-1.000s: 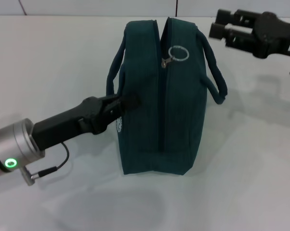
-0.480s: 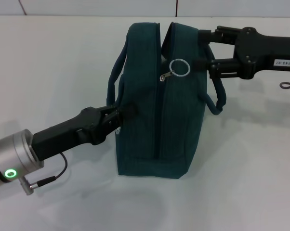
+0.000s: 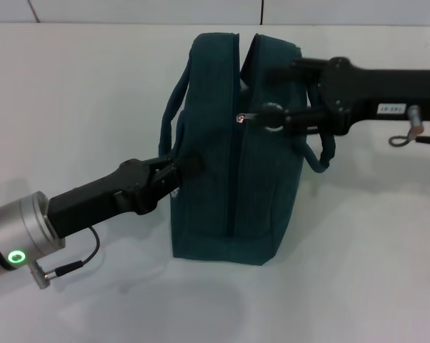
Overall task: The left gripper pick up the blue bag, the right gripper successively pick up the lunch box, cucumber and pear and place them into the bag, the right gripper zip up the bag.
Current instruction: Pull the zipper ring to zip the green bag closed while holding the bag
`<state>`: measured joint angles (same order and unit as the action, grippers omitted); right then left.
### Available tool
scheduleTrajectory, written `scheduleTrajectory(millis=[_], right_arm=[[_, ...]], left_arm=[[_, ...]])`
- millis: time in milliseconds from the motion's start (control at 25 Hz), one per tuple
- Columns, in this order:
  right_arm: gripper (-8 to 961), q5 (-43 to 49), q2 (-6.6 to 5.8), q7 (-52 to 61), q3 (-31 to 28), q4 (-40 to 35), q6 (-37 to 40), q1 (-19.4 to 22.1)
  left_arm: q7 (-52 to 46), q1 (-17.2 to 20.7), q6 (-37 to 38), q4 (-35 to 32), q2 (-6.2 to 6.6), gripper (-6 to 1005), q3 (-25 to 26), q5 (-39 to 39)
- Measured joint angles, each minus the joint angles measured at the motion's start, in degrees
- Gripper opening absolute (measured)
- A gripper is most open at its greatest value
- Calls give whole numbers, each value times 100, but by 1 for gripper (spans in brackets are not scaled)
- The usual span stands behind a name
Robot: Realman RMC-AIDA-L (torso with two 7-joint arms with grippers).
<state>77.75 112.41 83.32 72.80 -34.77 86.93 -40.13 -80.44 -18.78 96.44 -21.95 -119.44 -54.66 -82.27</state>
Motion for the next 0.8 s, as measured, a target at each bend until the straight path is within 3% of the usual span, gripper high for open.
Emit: scheduleTrajectory(millis=[280,800], right_arm=[[870,277,123,5,6,-18,14,19],[862,324,140,28,6,-434,53,453]], left_arm=[[-1,-3,-21,5,0,50,0,0],[-46,-3,-21,7,-9,50,18,1]])
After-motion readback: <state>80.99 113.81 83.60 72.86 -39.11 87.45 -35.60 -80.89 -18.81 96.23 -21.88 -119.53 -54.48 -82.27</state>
